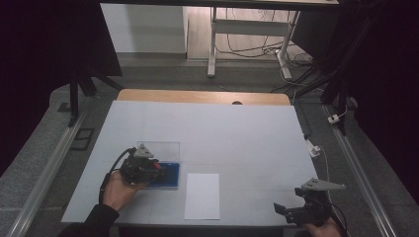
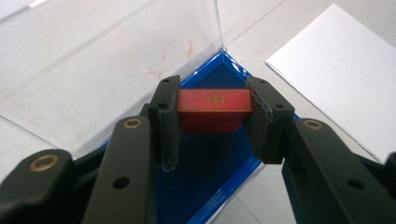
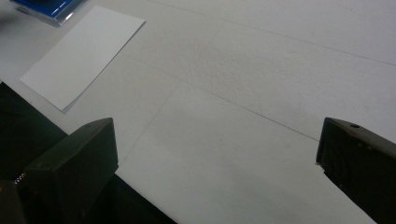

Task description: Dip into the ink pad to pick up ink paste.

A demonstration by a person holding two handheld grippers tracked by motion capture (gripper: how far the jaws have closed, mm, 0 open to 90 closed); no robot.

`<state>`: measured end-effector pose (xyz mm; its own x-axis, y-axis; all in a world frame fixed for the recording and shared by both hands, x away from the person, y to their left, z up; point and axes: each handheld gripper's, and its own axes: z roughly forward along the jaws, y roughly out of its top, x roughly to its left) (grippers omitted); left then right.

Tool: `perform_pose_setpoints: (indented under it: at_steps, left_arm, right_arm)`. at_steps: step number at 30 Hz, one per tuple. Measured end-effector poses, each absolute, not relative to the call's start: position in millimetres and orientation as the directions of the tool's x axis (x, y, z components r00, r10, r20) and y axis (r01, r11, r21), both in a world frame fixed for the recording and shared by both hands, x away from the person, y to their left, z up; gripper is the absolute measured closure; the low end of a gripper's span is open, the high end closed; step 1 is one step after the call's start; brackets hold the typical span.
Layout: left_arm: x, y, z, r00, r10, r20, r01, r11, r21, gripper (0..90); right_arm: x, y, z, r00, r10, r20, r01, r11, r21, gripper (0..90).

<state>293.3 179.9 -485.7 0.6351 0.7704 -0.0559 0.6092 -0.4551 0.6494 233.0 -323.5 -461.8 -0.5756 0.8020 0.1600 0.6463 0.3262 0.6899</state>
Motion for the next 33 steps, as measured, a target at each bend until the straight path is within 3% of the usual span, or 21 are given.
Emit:
perform_pose_setpoints:
  at_steps: [23,30,33]
  left_arm:
    - [301.6,175.0,-499.3,0.612,0.788,-0.075,0.663,-0.459,0.591,58.4]
    - [295.0,163.9,-499.6,0.615,0.788,0.019,0.632,-0.507,0.586,58.6]
    - [294.9,164.7,-500.1,0.613,0.79,0.015,0.633,-0.502,0.589,58.7]
  right_arm:
    - [232.6,-323.8,-461.9,-0.576,0.802,0.158,0.646,0.328,0.689,0.0]
    - [232.3,-323.6,-461.9,-0.576,0.802,0.159,0.646,0.328,0.689,0.0]
    - [232.4,-323.3,-462.0,-0.578,0.801,0.157,0.645,0.33,0.69,0.0]
